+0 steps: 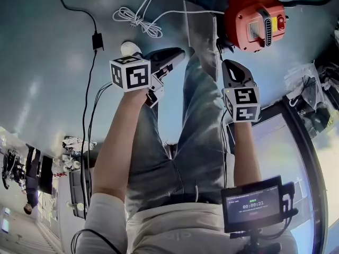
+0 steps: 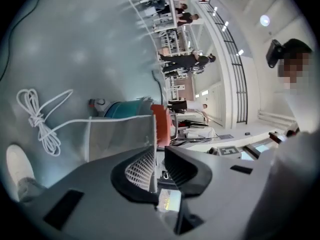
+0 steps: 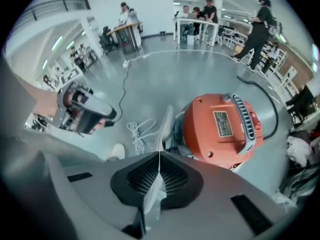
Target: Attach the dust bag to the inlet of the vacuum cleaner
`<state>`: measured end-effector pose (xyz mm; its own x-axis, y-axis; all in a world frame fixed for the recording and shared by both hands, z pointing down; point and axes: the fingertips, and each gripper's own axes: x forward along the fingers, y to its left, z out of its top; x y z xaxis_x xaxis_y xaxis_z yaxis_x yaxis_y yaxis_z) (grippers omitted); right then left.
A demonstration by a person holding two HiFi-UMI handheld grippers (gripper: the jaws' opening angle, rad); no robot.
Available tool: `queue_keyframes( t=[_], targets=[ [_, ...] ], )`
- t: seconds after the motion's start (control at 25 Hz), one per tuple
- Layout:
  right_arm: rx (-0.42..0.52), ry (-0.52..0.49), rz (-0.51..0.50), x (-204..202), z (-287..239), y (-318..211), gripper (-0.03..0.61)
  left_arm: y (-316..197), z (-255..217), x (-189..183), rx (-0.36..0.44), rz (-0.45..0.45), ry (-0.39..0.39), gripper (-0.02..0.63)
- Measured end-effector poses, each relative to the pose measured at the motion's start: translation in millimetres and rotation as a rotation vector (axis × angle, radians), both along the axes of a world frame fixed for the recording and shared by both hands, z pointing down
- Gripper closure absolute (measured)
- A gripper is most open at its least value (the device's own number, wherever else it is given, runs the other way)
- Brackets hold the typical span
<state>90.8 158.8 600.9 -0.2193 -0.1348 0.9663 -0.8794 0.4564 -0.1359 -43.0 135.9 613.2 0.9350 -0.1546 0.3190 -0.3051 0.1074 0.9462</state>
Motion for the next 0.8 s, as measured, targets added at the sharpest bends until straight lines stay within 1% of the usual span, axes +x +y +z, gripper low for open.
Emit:
queue_keyframes(
  t=[0.08,0.16,0.28,0.32,0.4,0.48,0.6,0.68,0.8],
  targets=[
    [0.067,-0.095,0.064,-0.2,-26.5,-19.0,0.565,-13.4,-27.8,6.5,0.097,0.009,0.004,0.549],
    [0.115,-0.168,0.095,-1.6,-53.9,-38.7,0.565,-28.4,-60.9,12.8,0.181,0.008,0.011,0.551],
    [0.197,-0.276,0.082,-10.3,-98.3,-71.3,0.565,-55.6,-121.2,19.5,0.315,-0.016,0.019,0.558],
    [0.226,-0.311,0.074,-13.7,-114.7,-82.8,0.565,-64.5,-144.3,21.1,0.377,-0.016,0.013,0.609],
    [0.287,-0.374,0.055,-21.0,-153.2,-107.5,0.566,-81.8,-193.2,22.4,0.506,-0.004,-0.009,0.609],
    [0.359,-0.423,0.034,-30.1,-199.5,-130.1,0.565,-96.5,-242.3,19.4,0.603,-0.005,-0.032,0.609],
    [0.458,-0.489,-0.013,-46.6,-269.2,-154.9,0.566,-108.1,-307.9,12.3,0.711,-0.028,-0.065,0.609],
    [0.521,-0.528,-0.055,-55.1,-317.5,-167.5,0.566,-109.6,-349.8,11.9,0.760,-0.041,-0.075,0.609],
    [0.627,-0.550,-0.096,-64.2,-402.5,-180.2,0.566,-111.0,-426.8,10.3,0.819,-0.057,-0.043,0.609]
  ],
)
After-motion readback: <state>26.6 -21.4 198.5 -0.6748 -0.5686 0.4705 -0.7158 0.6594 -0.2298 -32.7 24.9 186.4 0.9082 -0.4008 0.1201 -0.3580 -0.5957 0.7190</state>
